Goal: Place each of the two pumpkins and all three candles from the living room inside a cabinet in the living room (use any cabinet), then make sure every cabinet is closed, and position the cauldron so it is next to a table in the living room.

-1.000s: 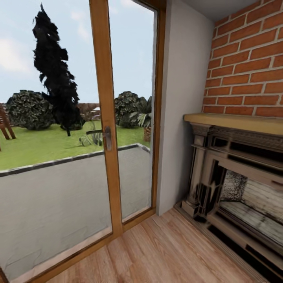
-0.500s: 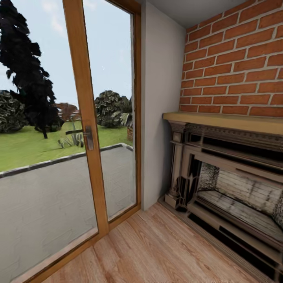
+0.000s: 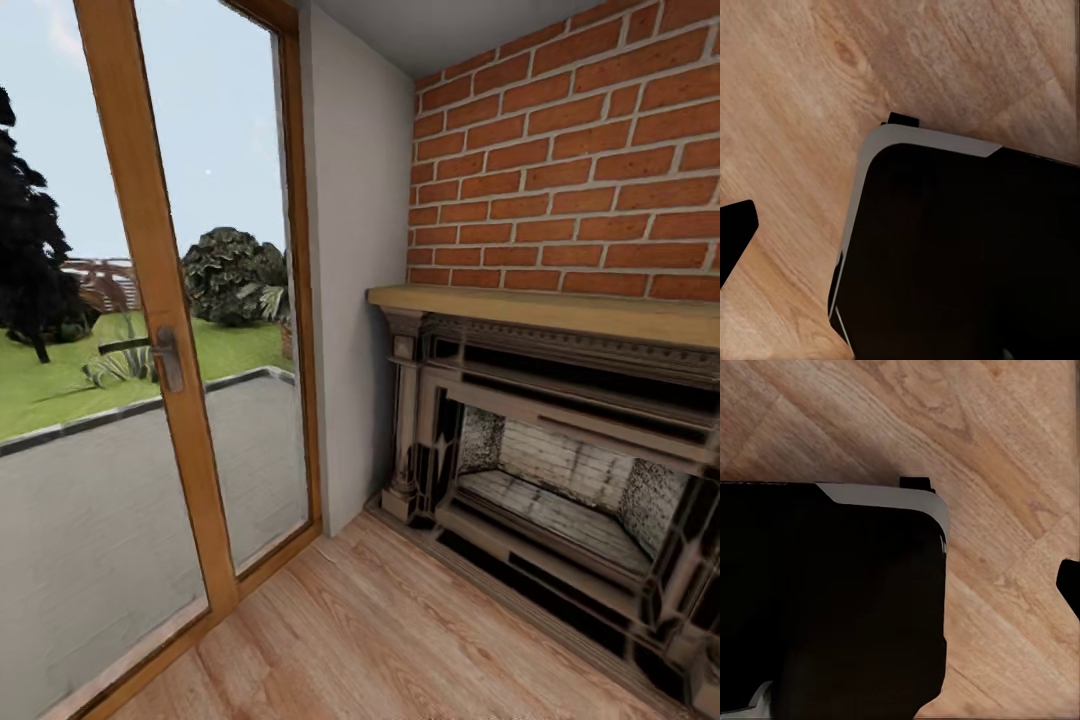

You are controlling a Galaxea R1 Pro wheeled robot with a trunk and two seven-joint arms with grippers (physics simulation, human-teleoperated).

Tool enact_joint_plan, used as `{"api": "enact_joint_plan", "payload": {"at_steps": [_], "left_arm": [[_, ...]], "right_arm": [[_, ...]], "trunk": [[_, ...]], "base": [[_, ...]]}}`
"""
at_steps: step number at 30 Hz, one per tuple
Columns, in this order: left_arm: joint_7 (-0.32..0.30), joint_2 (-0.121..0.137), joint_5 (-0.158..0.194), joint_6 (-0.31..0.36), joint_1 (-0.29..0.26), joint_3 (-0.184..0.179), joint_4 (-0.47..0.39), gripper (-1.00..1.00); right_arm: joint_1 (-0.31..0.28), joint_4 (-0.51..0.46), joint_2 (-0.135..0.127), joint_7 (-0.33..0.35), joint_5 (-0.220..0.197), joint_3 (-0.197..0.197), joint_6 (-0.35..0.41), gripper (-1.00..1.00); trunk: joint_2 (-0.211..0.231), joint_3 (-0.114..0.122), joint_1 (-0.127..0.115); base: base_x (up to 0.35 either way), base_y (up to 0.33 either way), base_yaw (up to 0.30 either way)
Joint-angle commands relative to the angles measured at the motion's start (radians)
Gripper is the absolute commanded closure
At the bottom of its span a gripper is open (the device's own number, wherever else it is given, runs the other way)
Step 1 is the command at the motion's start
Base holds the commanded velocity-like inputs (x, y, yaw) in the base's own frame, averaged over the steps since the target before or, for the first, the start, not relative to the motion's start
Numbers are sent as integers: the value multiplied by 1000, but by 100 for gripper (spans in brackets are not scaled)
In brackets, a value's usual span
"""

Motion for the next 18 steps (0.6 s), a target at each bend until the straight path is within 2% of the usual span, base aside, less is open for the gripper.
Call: {"api": "enact_joint_plan", "payload": {"at_steps": [1,18], "left_arm": [[0,0,2,-2,0,5,0,-100],[0,0,2,-2,0,6,4,-100]], "right_arm": [[0,-2,0,1,1,1,5,-100],[0,-1,3,-3,1,3,0,-100]], "trunk": [[6,1,-4],[125,47,-69]], "base": [[0,0,-296],[0,0,-296]]}}
